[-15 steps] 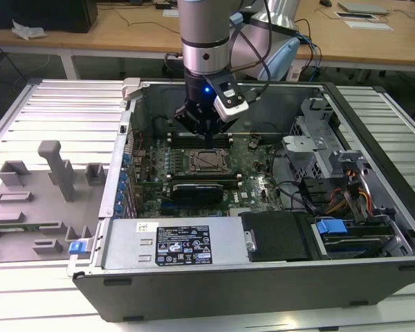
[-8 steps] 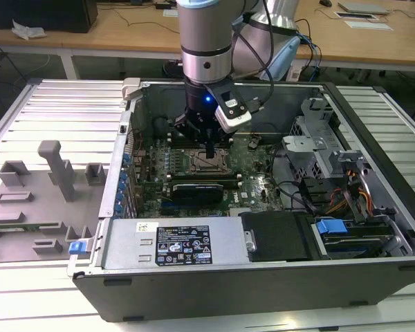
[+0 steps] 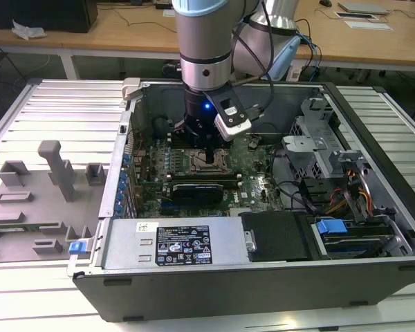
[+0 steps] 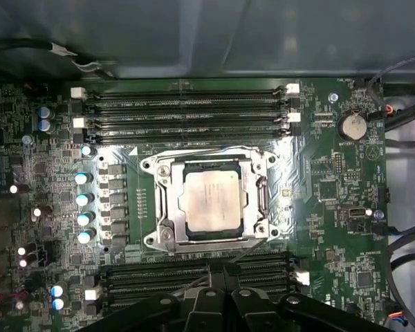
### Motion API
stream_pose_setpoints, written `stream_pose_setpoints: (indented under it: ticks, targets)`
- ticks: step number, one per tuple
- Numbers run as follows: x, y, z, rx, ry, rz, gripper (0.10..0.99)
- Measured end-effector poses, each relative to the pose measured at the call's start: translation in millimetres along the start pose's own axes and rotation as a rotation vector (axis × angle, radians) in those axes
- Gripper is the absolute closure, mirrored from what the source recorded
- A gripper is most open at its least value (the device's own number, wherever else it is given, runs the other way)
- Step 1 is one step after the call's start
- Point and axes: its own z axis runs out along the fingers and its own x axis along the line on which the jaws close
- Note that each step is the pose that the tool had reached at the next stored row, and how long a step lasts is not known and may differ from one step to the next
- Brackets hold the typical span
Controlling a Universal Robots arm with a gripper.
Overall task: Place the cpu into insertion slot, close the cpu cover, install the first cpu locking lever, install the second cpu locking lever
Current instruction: 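Install the second cpu locking lever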
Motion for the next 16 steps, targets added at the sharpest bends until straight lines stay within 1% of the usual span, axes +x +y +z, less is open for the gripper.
stream_pose_setpoints:
  ticks: [3,4,6,8,10,12,14,16]
  targets:
    - [2.2,-2.2,1.7,-0.016,-0.0040,0.001,0.980]
    - [3.2,-2.7,2.5,-0.019,-0.0051,0.002,0.980]
    - [5.1,-3.4,4.5,-0.021,-0.0066,0.002,0.980]
    - [7.5,-4.2,10.0,-0.021,-0.0071,0.004,0.980]
    - [12.5,-4.7,15.2,-0.021,-0.0076,0.005,0.980]
    - [15.9,-6.0,18.1,-0.021,-0.0077,0.006,0.980]
    - [17.3,-7.0,19.3,-0.022,-0.0079,0.006,0.980]
    - [19.7,-9.2,21.4,-0.029,-0.0100,0.007,0.980]
